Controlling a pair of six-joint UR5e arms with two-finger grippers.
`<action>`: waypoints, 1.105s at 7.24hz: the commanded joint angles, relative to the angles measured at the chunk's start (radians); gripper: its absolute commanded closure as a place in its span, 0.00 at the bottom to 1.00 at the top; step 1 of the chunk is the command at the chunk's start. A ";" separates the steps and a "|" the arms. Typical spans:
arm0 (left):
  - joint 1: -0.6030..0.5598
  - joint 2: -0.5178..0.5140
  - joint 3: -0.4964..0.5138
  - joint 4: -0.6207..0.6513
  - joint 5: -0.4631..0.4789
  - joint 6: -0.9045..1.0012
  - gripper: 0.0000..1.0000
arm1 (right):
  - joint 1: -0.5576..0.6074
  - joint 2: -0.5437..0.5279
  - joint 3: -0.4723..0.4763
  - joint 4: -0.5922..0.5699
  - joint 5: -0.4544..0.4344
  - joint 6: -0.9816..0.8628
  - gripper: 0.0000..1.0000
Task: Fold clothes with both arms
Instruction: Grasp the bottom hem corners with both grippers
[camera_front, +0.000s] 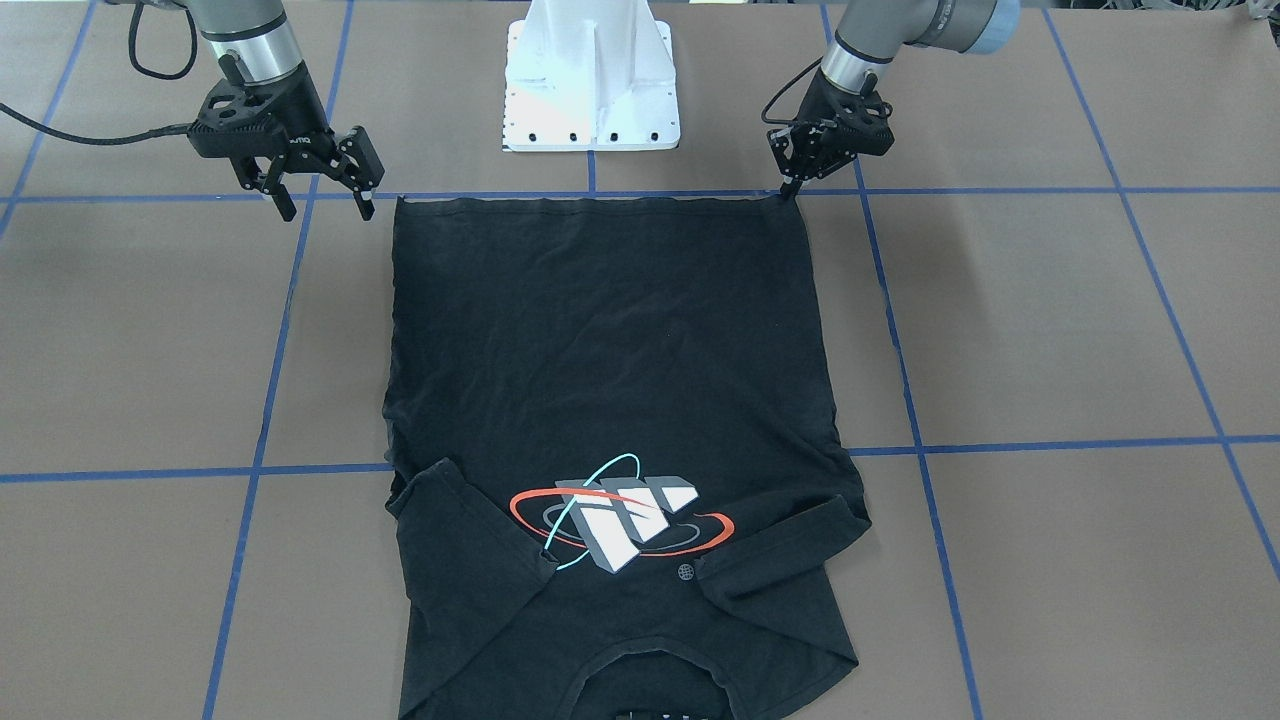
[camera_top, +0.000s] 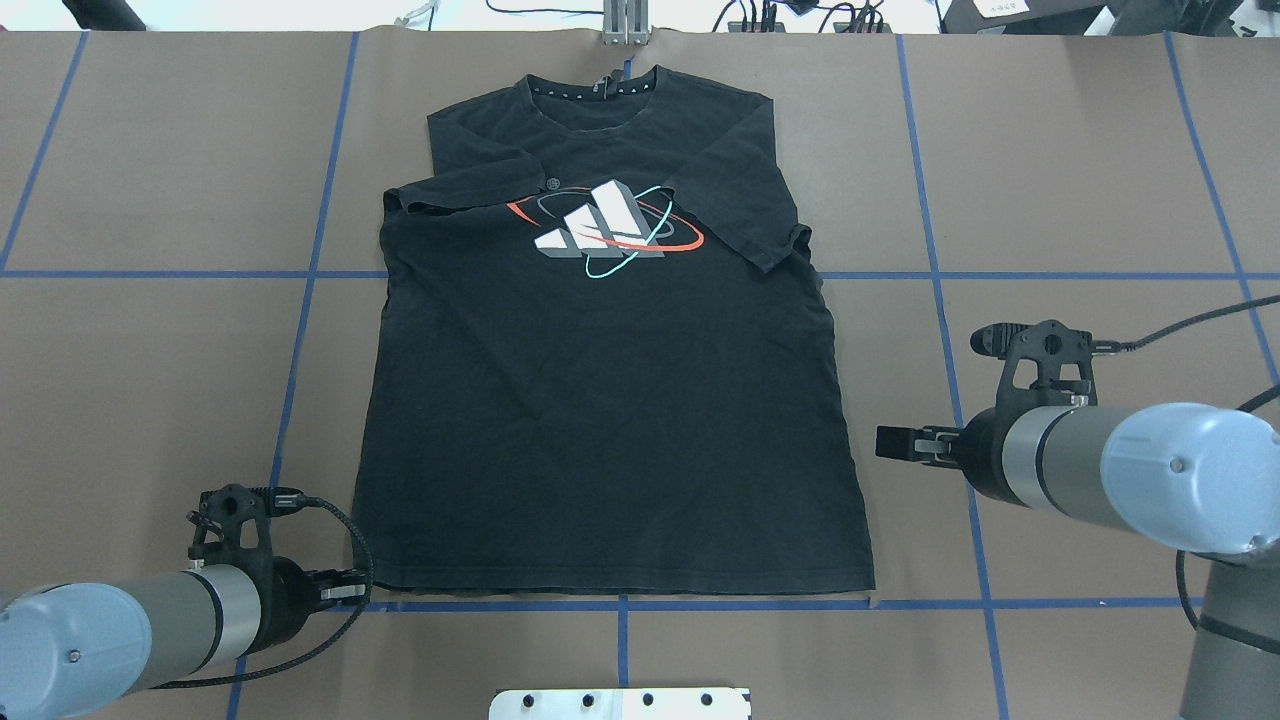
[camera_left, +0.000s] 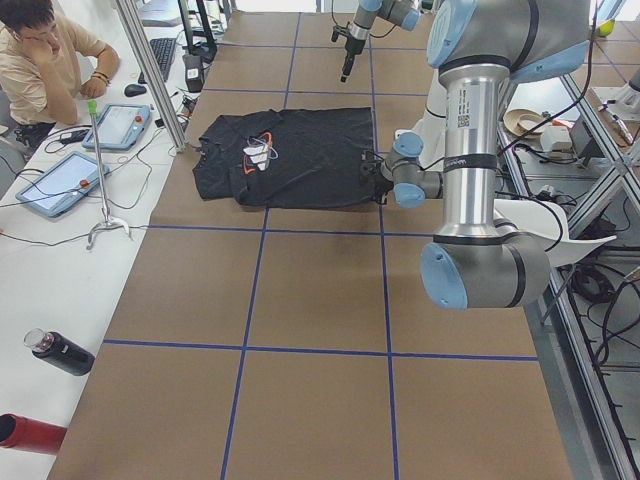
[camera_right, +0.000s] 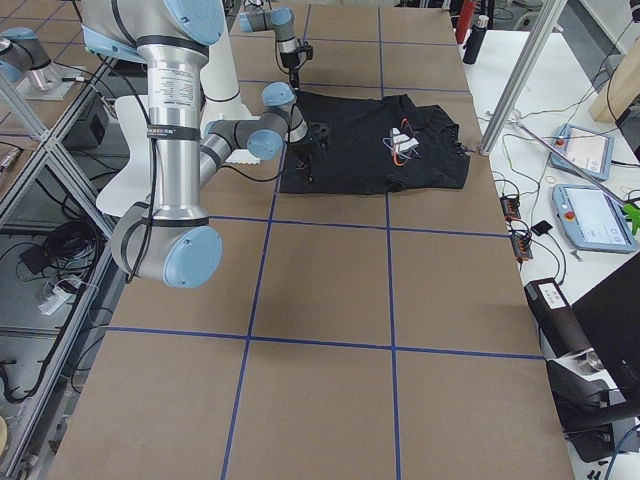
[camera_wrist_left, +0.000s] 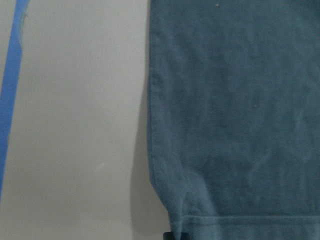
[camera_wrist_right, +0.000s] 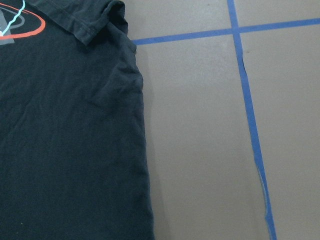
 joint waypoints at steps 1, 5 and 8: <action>-0.003 0.000 -0.024 0.000 0.003 0.000 1.00 | -0.112 -0.052 -0.002 0.043 -0.085 0.075 0.00; 0.001 0.000 -0.036 0.002 0.072 0.001 1.00 | -0.298 -0.042 -0.133 0.160 -0.270 0.201 0.05; 0.001 0.005 -0.036 0.002 0.081 0.001 1.00 | -0.352 -0.040 -0.135 0.160 -0.300 0.217 0.39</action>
